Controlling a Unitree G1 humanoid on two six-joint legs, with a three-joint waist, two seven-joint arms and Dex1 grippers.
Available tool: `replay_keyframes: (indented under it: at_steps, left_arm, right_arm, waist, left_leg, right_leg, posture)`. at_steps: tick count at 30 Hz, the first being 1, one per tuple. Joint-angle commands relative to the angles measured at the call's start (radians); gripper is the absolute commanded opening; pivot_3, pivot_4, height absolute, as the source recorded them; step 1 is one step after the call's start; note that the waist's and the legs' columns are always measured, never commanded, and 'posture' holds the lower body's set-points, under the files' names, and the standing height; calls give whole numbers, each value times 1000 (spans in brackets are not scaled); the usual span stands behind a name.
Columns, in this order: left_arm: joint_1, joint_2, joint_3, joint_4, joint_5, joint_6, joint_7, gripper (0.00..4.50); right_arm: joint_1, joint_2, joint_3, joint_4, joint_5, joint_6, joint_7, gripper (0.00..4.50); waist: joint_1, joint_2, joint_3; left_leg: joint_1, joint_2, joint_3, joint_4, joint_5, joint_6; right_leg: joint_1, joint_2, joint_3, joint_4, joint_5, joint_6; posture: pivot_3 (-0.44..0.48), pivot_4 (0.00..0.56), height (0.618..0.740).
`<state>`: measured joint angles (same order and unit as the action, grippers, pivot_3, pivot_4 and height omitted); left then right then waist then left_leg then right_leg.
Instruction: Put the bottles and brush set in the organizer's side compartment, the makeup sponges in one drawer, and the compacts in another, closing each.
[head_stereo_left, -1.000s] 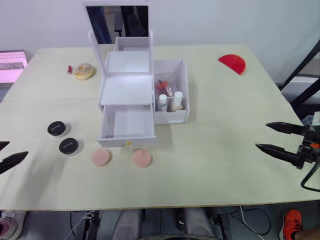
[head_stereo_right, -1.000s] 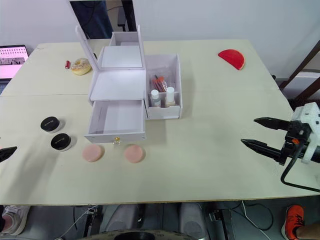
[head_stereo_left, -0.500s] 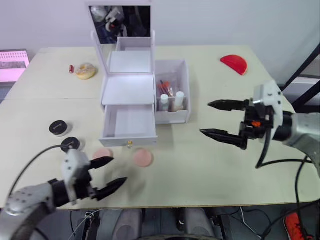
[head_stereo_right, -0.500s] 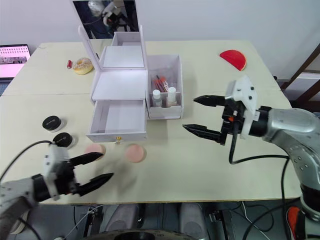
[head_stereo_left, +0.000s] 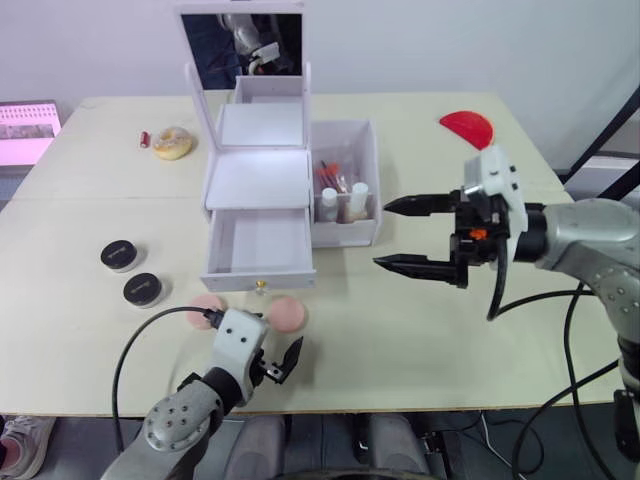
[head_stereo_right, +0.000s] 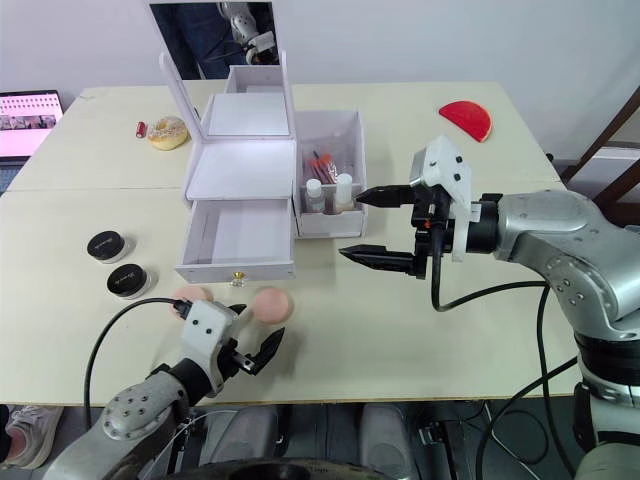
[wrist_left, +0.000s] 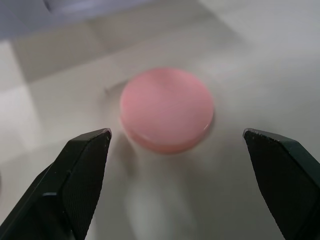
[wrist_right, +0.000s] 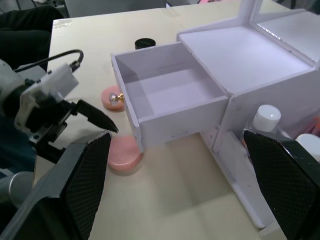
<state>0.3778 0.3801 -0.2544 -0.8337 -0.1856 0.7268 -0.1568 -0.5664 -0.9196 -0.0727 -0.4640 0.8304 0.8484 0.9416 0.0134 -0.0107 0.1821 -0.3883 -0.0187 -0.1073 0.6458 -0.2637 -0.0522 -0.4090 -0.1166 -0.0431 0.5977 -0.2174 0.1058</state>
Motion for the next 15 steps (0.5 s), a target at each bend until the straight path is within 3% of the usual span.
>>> replay_keyframes:
  at_steps: [1,7,15]
  left_arm:
    - [-14,-33,-51,37,60,-51,39,4446]
    - [-70,-110,-82,161,87,-124,41,4446]
    - [-97,-147,-81,232,101,-167,24,4446]
  right_arm:
    - [-39,-12,-5,1,9,9,21,4500]
    - [-54,-13,1,3,3,18,30,4500]
    - [-45,-14,4,-12,11,34,40,4500]
  waist:
    - [0,0,0]
    - [3,2,-1]
    - [3,6,-4]
  left_leg:
    - [0,0,0,0,0,0]
    - [-1,-1,0,0,0,0]
    - [-1,-1,0,1,0,0]
  right_leg:
    - [0,0,0,0,0,0]
    - [0,0,0,0,0,0]
    - [0,0,0,0,0,0]
  posture:
    - [0,150,739]
    - [0,150,739]
    - [0,150,739]
